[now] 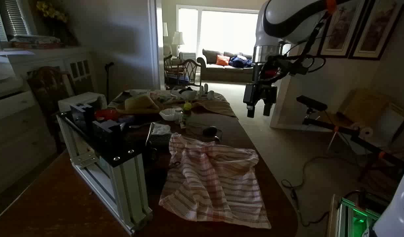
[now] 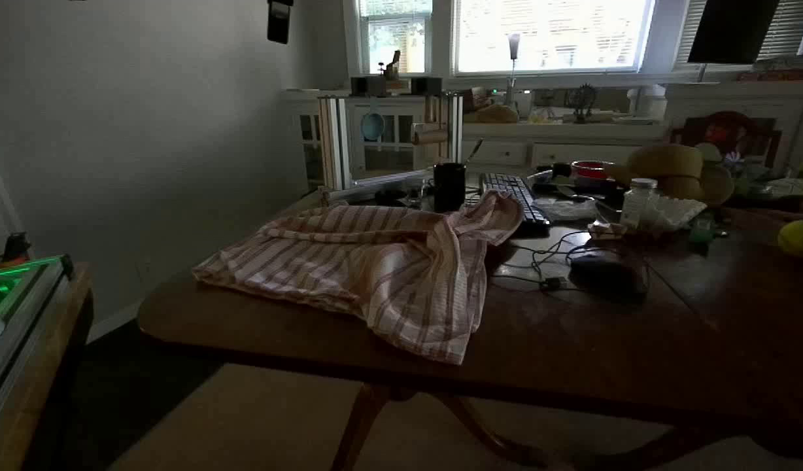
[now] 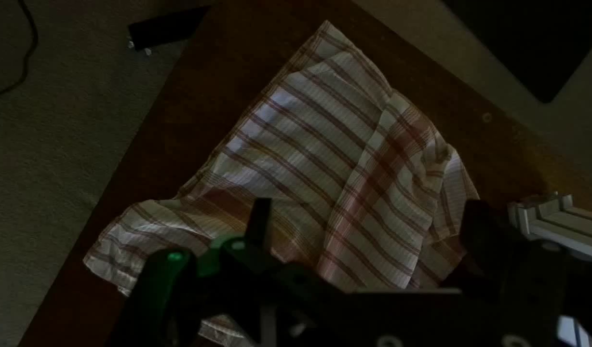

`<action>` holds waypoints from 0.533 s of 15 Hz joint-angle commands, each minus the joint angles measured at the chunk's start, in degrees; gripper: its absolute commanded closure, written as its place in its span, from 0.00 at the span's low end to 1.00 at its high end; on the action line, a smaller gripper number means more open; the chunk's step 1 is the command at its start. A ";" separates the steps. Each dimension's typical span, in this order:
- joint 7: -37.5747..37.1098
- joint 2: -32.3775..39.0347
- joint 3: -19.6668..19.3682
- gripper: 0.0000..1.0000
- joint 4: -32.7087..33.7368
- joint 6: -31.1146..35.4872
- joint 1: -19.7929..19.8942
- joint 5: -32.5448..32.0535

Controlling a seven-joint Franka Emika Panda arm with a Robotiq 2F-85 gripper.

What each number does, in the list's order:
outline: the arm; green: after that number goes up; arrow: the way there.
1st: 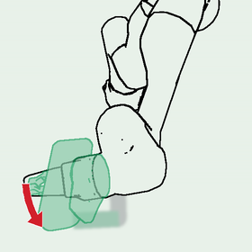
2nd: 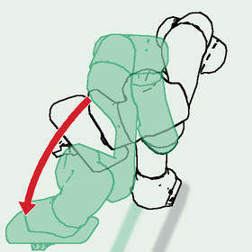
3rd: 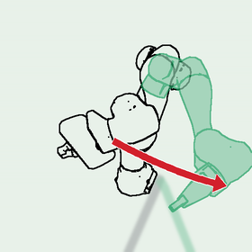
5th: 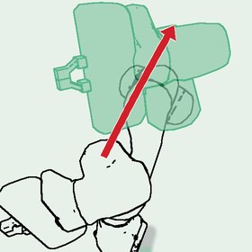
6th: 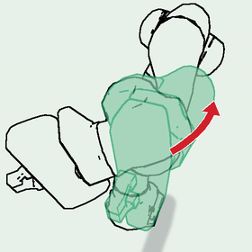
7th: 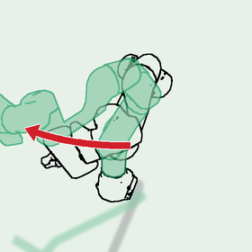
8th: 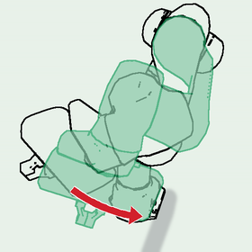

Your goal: Fold the towel once in length then once in width

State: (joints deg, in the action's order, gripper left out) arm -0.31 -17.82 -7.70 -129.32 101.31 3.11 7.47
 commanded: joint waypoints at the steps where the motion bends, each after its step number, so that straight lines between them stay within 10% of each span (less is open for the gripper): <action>1: 0.21 0.07 0.71 0.00 0.11 -0.14 0.81 0.20; 8: 4.24 -0.50 2.13 0.00 -2.26 -1.23 -1.24 0.12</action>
State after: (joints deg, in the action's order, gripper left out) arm 0.31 -17.82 -7.48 -129.39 101.25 3.07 7.45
